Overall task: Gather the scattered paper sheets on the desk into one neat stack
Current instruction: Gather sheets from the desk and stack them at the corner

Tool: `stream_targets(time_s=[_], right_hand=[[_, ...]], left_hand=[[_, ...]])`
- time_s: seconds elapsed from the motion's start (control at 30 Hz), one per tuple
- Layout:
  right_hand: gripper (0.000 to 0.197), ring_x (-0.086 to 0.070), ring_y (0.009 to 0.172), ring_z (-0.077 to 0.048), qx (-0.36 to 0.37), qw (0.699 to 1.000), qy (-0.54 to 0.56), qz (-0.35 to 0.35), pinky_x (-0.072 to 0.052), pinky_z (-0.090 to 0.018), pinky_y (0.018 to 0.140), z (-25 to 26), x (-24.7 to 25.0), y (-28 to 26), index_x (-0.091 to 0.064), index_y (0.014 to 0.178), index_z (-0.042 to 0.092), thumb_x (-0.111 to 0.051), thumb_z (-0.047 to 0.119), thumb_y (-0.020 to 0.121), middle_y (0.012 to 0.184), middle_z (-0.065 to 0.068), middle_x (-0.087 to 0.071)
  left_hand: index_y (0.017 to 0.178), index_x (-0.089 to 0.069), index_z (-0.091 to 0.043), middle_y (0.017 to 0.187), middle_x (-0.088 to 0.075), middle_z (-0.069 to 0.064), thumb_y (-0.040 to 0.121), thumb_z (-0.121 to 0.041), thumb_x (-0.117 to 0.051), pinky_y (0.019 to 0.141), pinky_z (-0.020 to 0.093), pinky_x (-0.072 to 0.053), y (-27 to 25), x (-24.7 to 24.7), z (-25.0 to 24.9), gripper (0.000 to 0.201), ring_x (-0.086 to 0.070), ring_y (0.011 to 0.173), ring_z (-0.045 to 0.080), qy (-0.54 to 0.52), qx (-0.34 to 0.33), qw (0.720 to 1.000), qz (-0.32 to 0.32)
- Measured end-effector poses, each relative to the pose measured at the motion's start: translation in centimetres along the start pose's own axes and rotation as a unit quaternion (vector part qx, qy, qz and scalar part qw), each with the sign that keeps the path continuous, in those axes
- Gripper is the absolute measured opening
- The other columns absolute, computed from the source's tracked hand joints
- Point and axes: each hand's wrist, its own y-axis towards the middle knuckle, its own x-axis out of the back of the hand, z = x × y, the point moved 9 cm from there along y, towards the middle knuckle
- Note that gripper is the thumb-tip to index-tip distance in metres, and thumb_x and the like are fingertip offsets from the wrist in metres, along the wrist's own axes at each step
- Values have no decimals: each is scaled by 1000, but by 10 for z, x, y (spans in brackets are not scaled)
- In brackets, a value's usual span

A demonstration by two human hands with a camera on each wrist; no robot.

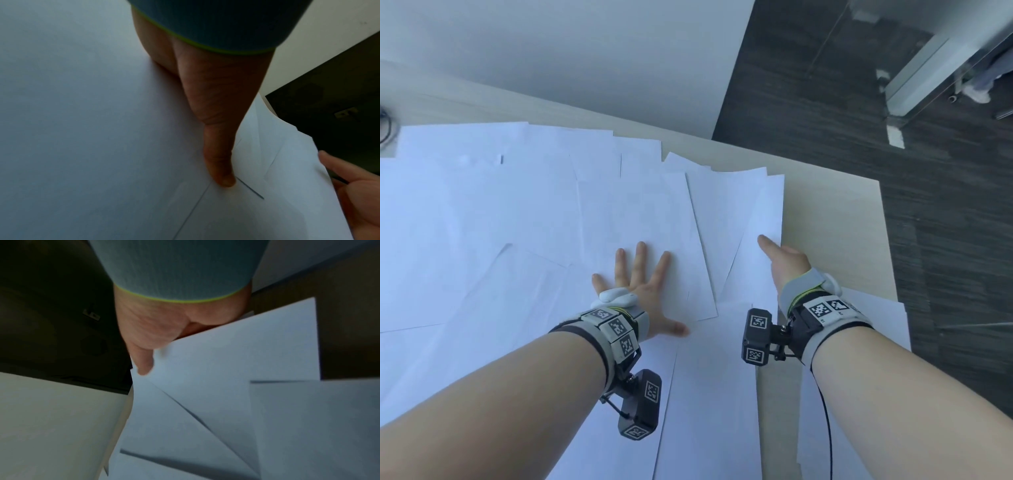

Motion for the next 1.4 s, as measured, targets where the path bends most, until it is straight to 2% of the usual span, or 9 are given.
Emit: stream_targets(time_s=[0.13,0.3,0.53,0.73,0.93,1.1,1.23,1.33,1.4], right_hand=[[43,-64,84,-26,20,999,-51,-2,-51,-32,82,6,-14,6,-69,98,14,-81,47,74,79,2,-66],[49,-55,89,-23,21,996,-71,42,-42,-31,81,19,-33,5,-57,108,10,-80,43,80,91,2,-59],[54,-64,92,-28,45,988,-139,40,-48,-30,81,28,-48,6,-61,127,2,-75,31,83,109,-10,-70],[19,-65,80,-29,70,992,-106,15,-54,-38,84,26,-24,-9,-67,87,12,-73,29,85,86,-6,-70],[8,-54,64,-24,87,990,-9,-112,-41,-28,61,26,69,-29,-65,88,20,-59,24,92,74,2,-62],[10,-53,69,-26,95,971,94,-197,-38,-27,59,20,143,-61,-54,100,21,-49,17,92,72,5,-52],[17,-61,73,-24,78,976,150,-136,-52,-42,72,-9,147,-70,-68,91,35,-57,29,79,83,-2,-66],[23,-68,91,-29,86,985,147,-27,-54,-47,88,-24,121,-94,-74,92,33,-61,22,76,99,-3,-74],[30,-68,105,-34,91,988,125,28,-50,-54,99,-32,103,-118,-74,99,25,-61,15,74,108,-7,-76]], left_hand=[[144,39,-49,155,51,-4,53,-94,-63,116,74,2,-1,0,-1,144,40,147,33,-1,0,1000,2],[142,42,-49,154,51,-5,54,-93,-63,117,73,2,-1,0,0,144,41,147,31,0,-4,1000,-14],[141,42,-51,155,50,-8,52,-93,-65,117,72,4,1,-2,1,145,42,147,29,-11,-4,1000,-26],[140,43,-52,154,51,-7,50,-95,-63,118,72,3,-1,1,3,146,42,146,29,-3,-5,1000,-28],[148,32,-51,159,45,-6,55,-95,-60,120,69,0,-8,5,8,138,35,151,26,10,16,999,-45],[156,15,-47,166,31,-5,72,-83,-59,123,64,-7,-22,12,15,117,24,155,24,-31,38,993,-105],[158,-16,-41,172,-3,-6,92,-62,-53,125,54,-16,-36,19,4,79,-3,159,18,-141,-4,975,-173],[151,-44,-29,159,-40,-3,103,-48,-46,115,42,-32,-57,37,4,51,-41,143,23,-355,-17,913,-199],[146,-51,-29,141,-53,-8,102,-53,-43,107,38,-36,-70,41,12,50,-50,134,24,-465,-1,868,-172]])
